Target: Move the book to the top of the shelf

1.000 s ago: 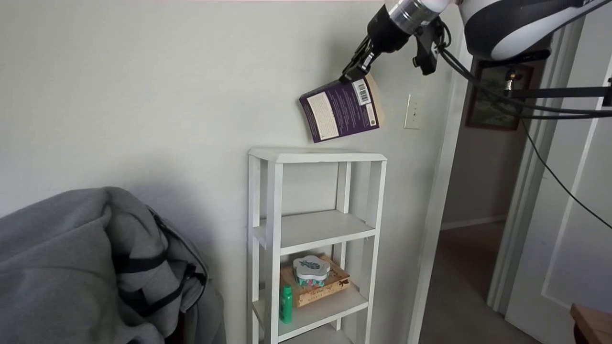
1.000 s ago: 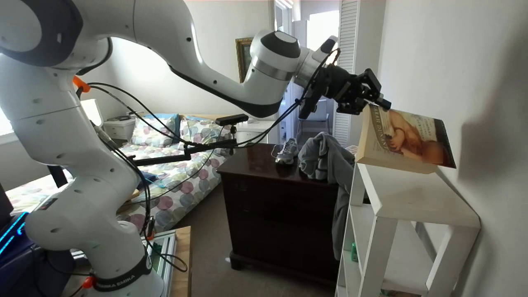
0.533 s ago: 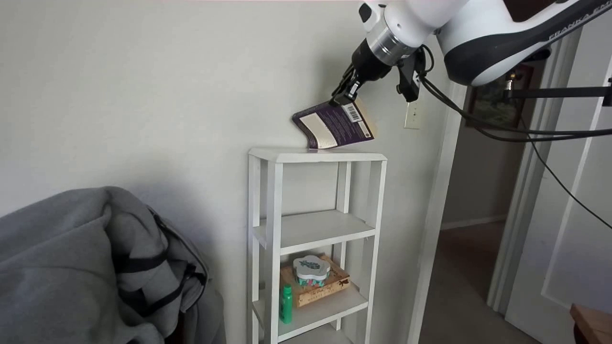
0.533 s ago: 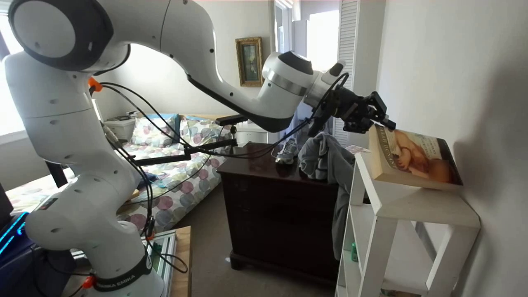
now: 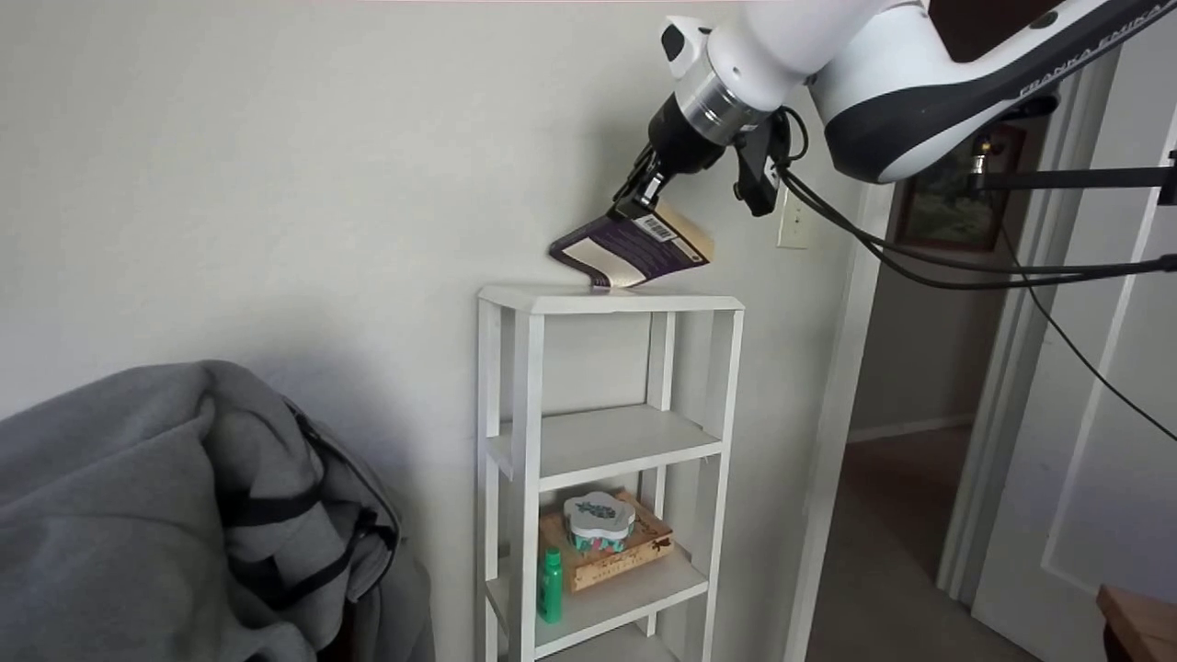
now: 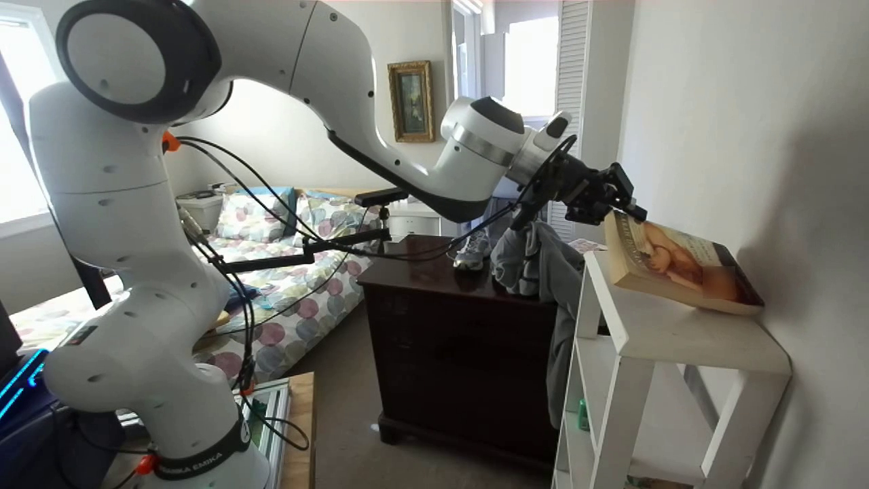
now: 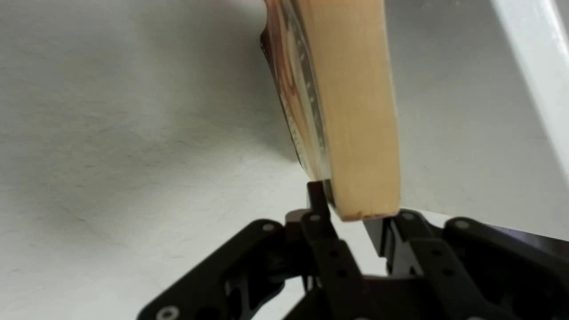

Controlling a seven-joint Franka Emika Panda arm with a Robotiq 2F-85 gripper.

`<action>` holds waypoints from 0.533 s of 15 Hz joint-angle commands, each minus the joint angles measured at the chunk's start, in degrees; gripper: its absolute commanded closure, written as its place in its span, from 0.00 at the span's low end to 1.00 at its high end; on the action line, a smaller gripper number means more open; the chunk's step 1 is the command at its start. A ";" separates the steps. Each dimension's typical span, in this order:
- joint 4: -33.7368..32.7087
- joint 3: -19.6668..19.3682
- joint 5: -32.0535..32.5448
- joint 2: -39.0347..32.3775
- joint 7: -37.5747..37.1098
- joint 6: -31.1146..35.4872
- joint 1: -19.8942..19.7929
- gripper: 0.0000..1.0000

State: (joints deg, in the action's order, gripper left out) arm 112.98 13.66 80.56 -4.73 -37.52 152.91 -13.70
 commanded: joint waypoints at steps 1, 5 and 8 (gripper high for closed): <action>-2.83 0.10 4.10 -3.41 -5.25 -0.46 0.78 0.91; -3.70 -0.07 5.89 -5.04 -8.91 -0.26 1.36 0.34; -5.10 -0.09 6.93 -5.93 -11.89 0.27 1.30 0.14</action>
State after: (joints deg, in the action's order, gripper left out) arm 110.58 13.68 84.88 -8.97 -45.61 152.89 -12.74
